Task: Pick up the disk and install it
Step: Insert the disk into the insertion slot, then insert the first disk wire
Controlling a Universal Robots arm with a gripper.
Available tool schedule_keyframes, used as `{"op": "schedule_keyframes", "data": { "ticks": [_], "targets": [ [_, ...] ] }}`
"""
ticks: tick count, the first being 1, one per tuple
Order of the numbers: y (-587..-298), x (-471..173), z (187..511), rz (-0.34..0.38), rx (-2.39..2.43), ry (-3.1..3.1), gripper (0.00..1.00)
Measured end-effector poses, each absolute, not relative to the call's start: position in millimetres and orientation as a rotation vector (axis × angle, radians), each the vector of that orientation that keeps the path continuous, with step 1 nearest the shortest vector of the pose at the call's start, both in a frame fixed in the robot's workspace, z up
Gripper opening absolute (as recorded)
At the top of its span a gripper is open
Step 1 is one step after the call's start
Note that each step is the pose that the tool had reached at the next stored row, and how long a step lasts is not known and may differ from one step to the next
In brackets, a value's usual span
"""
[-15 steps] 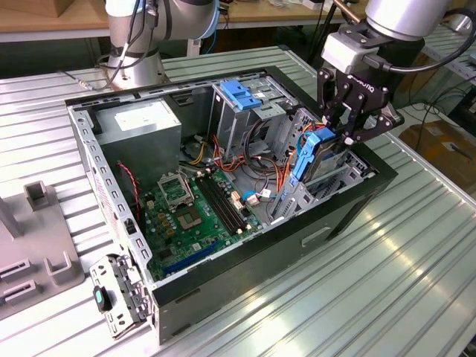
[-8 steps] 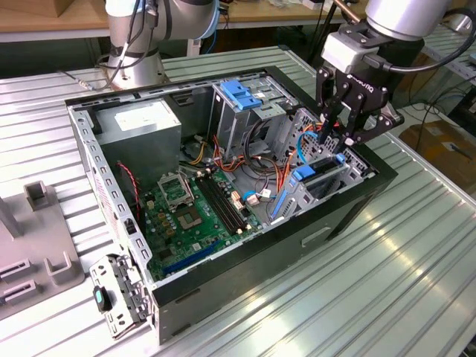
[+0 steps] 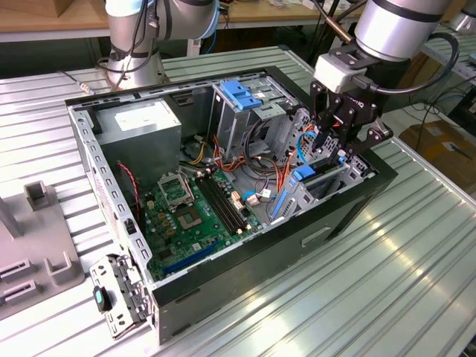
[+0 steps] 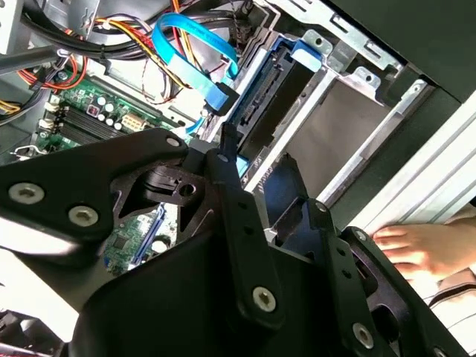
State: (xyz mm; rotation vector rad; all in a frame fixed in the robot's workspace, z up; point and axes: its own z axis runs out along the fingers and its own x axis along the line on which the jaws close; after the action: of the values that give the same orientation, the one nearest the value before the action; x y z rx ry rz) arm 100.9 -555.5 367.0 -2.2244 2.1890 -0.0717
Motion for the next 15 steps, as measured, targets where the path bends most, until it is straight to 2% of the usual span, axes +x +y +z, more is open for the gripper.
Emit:
{"op": "schedule_keyframes", "data": {
  "ticks": [15],
  "targets": [
    [-555.4, 100.9, 369.1, -0.072, -2.224, 2.189, 0.43]
  ]
}}
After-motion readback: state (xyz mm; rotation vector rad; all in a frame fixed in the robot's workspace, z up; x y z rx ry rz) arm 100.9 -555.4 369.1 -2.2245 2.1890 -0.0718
